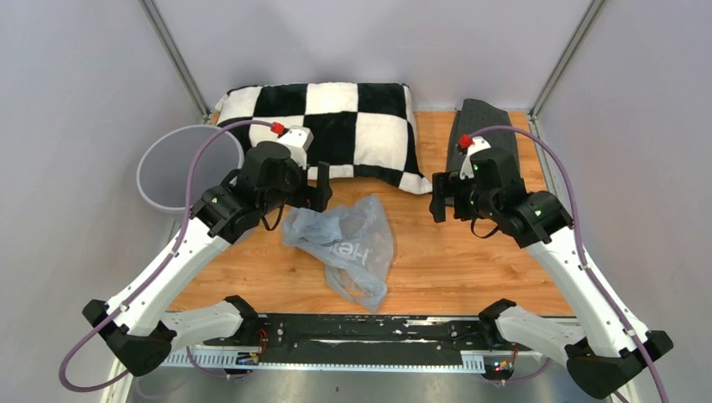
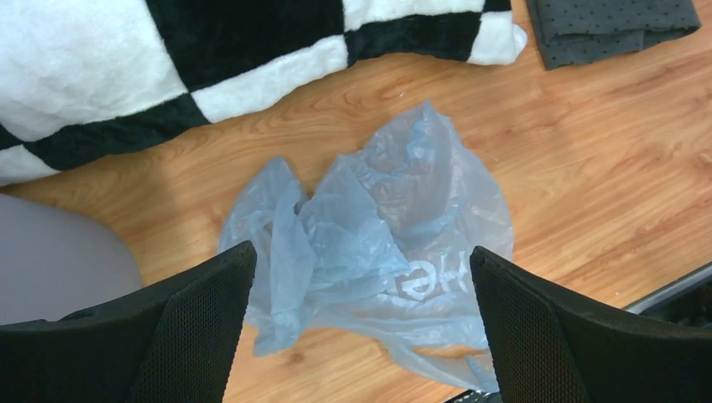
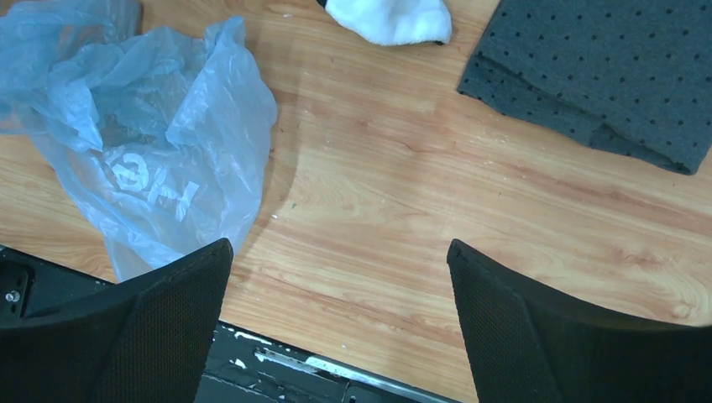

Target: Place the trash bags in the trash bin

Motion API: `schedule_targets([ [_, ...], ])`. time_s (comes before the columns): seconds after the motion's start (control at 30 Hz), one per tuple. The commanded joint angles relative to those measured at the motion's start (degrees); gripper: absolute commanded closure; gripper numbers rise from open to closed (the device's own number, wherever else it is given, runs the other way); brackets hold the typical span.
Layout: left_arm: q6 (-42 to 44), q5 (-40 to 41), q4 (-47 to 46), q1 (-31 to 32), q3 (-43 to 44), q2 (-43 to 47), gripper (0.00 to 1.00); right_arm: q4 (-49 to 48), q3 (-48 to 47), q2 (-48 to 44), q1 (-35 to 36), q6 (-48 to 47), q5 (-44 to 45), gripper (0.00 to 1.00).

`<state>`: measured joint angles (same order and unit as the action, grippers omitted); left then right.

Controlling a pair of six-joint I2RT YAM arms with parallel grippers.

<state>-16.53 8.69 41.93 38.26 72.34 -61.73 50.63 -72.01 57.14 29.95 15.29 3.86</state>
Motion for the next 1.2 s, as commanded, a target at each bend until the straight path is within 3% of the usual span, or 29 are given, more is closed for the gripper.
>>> schedule_targets([
  [0.0, 0.4, 2.7, 1.6, 0.0, -1.8, 1.0, 0.00, 0.0, 2.7, -1.1, 0.1, 1.3, -1.7, 0.00],
  [0.3, -3.6, 4.8, 1.0, 0.0, -10.5, 3.2, 0.00, -13.8, 15.4, 2.8, 6.4, 9.2, -7.1, 0.01],
  [0.63, -9.7, 3.5, -4.8, 0.0, -21.3, 4.0, 0.00, -25.3, 19.0, 14.7, 9.1, 13.4, -12.3, 0.16],
  [0.97, -12.5, 2.1, -14.1, 0.0, -23.0, -4.5, 0.01, -35.3, 21.0, 21.3, 10.2, 15.2, -14.6, 0.23],
  [1.17, -13.2, 1.2, -16.6, 0.1, -20.4, -12.7, 0.04, -41.0, 20.2, 27.3, 10.3, 16.0, -16.1, 0.35],
])
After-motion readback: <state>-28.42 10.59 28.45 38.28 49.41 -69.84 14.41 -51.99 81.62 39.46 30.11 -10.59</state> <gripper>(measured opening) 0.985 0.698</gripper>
